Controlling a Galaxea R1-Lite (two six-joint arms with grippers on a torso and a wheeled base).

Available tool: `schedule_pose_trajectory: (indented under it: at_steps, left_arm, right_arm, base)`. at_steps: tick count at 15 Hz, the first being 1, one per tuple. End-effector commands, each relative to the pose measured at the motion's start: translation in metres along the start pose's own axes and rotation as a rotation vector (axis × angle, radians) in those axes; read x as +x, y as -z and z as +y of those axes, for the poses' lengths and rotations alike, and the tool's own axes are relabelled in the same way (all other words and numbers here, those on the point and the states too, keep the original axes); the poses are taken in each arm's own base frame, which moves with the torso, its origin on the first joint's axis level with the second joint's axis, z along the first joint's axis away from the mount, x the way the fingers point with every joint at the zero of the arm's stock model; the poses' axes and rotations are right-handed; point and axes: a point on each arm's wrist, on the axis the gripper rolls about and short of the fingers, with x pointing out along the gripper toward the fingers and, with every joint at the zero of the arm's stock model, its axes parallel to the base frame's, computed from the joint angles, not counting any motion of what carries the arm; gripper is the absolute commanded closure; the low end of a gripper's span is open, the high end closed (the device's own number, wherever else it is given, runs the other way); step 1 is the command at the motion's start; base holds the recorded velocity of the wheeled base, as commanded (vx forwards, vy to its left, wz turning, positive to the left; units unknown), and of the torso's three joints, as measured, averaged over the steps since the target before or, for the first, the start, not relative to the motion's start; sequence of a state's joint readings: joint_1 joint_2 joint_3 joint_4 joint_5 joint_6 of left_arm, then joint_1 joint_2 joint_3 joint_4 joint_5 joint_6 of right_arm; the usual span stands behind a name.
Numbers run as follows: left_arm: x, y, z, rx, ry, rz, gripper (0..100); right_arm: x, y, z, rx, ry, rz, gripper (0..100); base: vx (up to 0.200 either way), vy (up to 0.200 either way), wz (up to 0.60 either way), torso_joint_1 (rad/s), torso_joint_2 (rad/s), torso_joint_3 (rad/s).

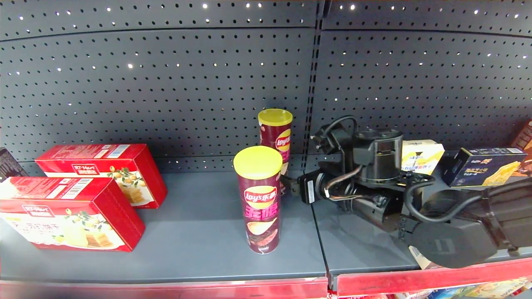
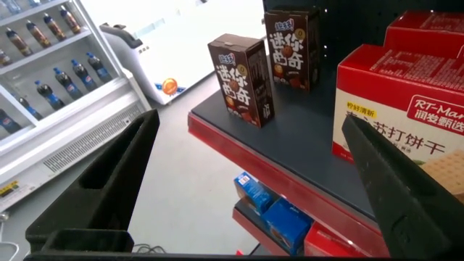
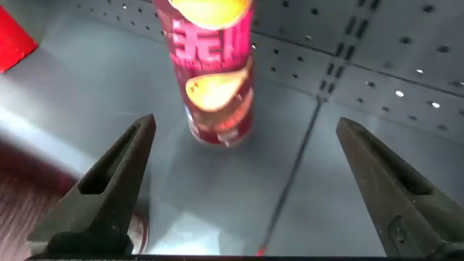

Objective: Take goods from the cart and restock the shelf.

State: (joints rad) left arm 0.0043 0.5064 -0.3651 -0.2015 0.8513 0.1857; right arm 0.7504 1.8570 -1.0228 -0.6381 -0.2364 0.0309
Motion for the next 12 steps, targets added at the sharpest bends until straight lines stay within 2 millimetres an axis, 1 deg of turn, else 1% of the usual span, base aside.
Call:
schedule_pose_trajectory:
  at_steps: [1, 2, 3, 4, 7, 9, 12]
  left_arm:
    - [0.000, 0.001, 0.000, 0.002, 0.000, 0.002, 0]
    - [0.000, 0.002, -0.001, 0.005, 0.000, 0.004, 0]
    - [0.000, 0.002, -0.001, 0.007, 0.002, 0.006, 0]
    - [0.001, 0.005, -0.002, 0.016, 0.007, 0.013, 0]
    - [0.003, 0.007, -0.005, 0.031, 0.018, 0.025, 0]
    - [0.006, 0.003, -0.009, 0.042, 0.028, 0.034, 0]
    - [0.015, -0.009, -0.017, 0.058, 0.039, 0.046, 0]
  right_arm:
    - [-0.023, -0.010, -0.009, 0.009, 0.008, -0.030, 0]
    - [-0.035, -0.015, -0.012, 0.013, 0.012, -0.046, 0]
    - [-0.038, -0.015, -0.013, 0.015, 0.012, -0.046, 0]
    - [-0.051, -0.019, -0.020, 0.020, 0.024, -0.061, 0]
    - [-0.088, -0.018, -0.029, 0.062, 0.028, -0.075, 0]
    - [-0.107, -0.029, -0.036, 0.076, 0.041, -0.126, 0]
    - [-0.132, -0.042, -0.043, 0.086, 0.057, -0.185, 0]
  base:
    - [0.000, 0.000, 0.00, 0.000, 0.00, 0.000]
    - [0.000, 0.000, 0.00, 0.000, 0.00, 0.000]
    - [0.000, 0.000, 0.00, 0.000, 0.00, 0.000]
    - [0.000, 0.000, 0.00, 0.000, 0.00, 0.000]
    - [0.000, 0.000, 0.00, 0.000, 0.00, 0.000]
    - [0.000, 0.000, 0.00, 0.000, 0.00, 0.000]
    - [0.000, 0.000, 0.00, 0.000, 0.00, 0.000]
